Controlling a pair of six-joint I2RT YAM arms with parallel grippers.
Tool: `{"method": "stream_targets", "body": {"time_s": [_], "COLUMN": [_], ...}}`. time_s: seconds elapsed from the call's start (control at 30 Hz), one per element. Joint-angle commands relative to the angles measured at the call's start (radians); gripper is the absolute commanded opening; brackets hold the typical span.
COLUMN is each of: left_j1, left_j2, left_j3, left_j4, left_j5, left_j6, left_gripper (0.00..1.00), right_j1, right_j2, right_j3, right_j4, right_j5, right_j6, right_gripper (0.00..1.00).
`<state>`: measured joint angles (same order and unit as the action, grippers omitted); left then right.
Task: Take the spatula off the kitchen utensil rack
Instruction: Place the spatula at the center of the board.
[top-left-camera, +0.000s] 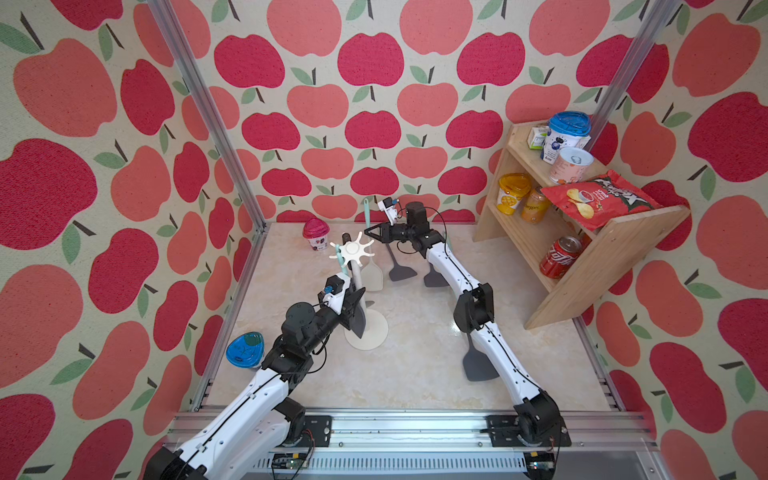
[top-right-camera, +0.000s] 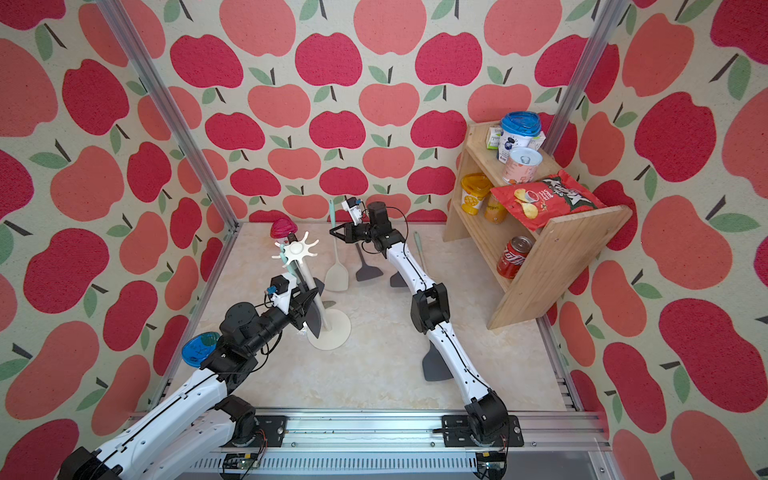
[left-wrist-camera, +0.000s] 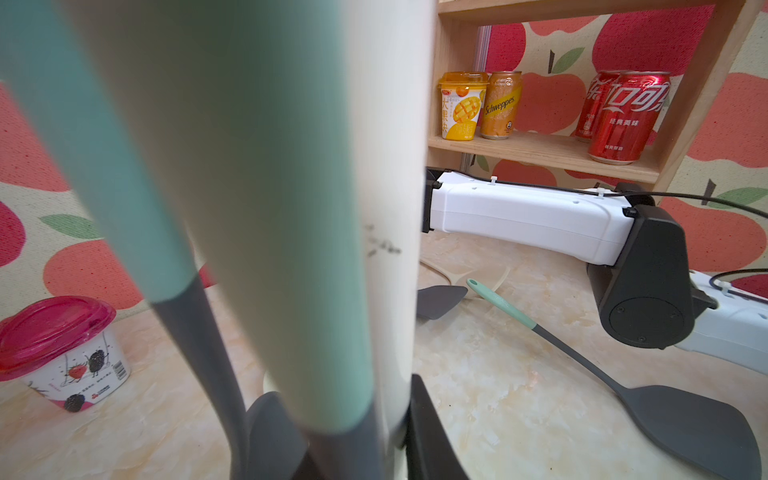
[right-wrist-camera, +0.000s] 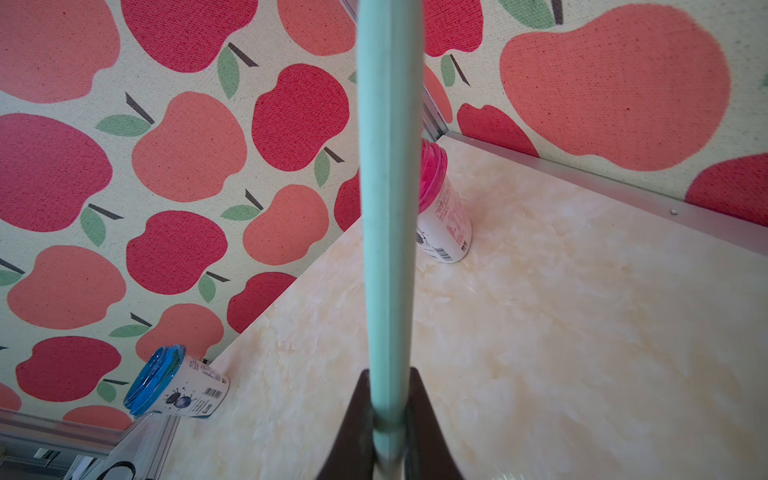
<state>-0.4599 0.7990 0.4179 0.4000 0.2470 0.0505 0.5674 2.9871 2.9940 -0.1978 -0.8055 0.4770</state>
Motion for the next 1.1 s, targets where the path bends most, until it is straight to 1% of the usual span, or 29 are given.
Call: {"method": "stream_targets", "body": {"time_s": [0.0, 0.27, 0.37, 0.43, 0.53, 0.63, 0.8, 0.87, 1.0, 1.07], "left_j1": [0.010, 0.010, 0.010, 0.010, 0.010, 0.010, 0.010, 0.010, 0.010, 0.010], "left_j2": [0.023, 0.031, 0.035, 0.039, 0.047, 0.052, 0.057, 0.059, 0.062, 0.060], "left_j3": [-0.024, -0.022, -0.021, -0.019, -0.018, -0.018, -0.018, -0.018, -0.015, -0.014], "left_j4": [-0.166, -0.161, -0.158, -0.156, -0.152, -0.143, -0.139, -0.135, -0.133, -0.137], "left_j5": [-0.035, -0.031, -0.029, -0.026, -0.018, -0.014, -0.012, -0.012, -0.009, -0.009], "left_j6": [0.054, 0.055, 0.057, 0.056, 0.054, 0.052, 0.055, 0.056, 0.057, 0.058], "left_gripper": [0.00, 0.00, 0.00, 0.00, 0.00, 0.00, 0.00, 0.00, 0.00, 0.00], "right_j1": [0.008, 0.013, 0.015, 0.017, 0.017, 0.019, 0.021, 0.019, 0.017, 0.014], "right_j2": [0.033, 0.091, 0.102, 0.110, 0.118, 0.118, 0.123, 0.125, 0.122, 0.119], "right_j3": [0.031, 0.030, 0.029, 0.029, 0.028, 0.029, 0.027, 0.028, 0.027, 0.031], "right_j4": [0.050, 0.128, 0.129, 0.129, 0.134, 0.134, 0.117, 0.117, 0.105, 0.116], "right_j5": [0.003, 0.042, 0.070, 0.071, 0.075, 0.080, 0.110, 0.104, 0.100, 0.091], "right_j6": [0.030, 0.107, 0.117, 0.124, 0.149, 0.155, 0.178, 0.187, 0.194, 0.205], "right_gripper": [0.00, 0.00, 0.07, 0.07, 0.12, 0.13, 0.19, 0.24, 0.25, 0.29]}}
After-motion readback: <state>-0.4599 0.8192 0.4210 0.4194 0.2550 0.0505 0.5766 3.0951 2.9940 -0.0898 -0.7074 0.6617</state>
